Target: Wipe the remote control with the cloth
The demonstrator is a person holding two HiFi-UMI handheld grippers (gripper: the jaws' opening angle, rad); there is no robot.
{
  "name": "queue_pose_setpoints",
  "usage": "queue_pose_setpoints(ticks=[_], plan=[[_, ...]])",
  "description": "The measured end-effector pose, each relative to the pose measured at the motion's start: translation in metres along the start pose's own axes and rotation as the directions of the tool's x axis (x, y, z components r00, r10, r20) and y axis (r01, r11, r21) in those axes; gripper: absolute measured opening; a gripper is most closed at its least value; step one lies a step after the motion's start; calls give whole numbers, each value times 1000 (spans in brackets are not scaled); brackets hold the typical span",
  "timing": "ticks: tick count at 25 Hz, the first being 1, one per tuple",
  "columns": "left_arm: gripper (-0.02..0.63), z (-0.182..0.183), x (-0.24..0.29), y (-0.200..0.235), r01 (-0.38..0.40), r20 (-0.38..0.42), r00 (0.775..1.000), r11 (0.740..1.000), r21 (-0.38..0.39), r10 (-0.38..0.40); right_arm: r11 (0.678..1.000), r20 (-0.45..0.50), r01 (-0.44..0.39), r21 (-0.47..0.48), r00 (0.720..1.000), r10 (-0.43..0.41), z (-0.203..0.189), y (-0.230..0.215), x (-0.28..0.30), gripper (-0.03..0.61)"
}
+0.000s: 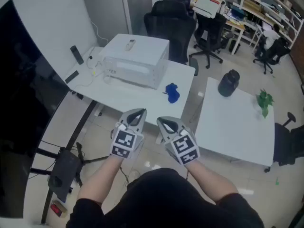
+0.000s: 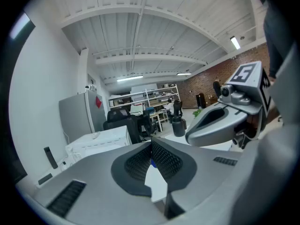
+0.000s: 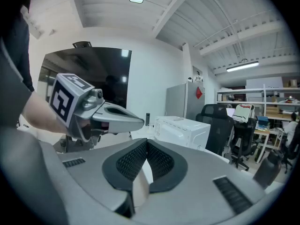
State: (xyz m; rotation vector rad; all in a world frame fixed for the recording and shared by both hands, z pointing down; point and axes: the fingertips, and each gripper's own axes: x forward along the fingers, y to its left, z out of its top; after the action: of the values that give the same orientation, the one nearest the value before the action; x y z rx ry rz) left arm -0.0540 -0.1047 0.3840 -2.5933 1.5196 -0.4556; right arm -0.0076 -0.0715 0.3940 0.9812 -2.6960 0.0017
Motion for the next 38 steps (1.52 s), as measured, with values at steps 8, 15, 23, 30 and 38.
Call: queue_pose_setpoints(ticks=[8,15,23,30,38], plan=[[0,42,33,80,-159,-25,987,987,36,159,1000,-33,-11,7,999,11,-14,-22,-16,8],[147,40,105,172,-264,-72,962,964,-1,264,1000,-38,16,14,999,-16,-13,-65,19,8],[262,-3,231,298,-286,-202,942,956,-61,269,997,-108,51,60,993,-45,-24,-132,121,8],[265,-46,329,369,-254,-306,927,963,-92,215,993,-156,63,102,987,-46,-23,-174,208,8],[265,-81,388,390,-193,-397,908,974,-114,134,986,-192,82,143,980,-54,-34,-202,250,8]])
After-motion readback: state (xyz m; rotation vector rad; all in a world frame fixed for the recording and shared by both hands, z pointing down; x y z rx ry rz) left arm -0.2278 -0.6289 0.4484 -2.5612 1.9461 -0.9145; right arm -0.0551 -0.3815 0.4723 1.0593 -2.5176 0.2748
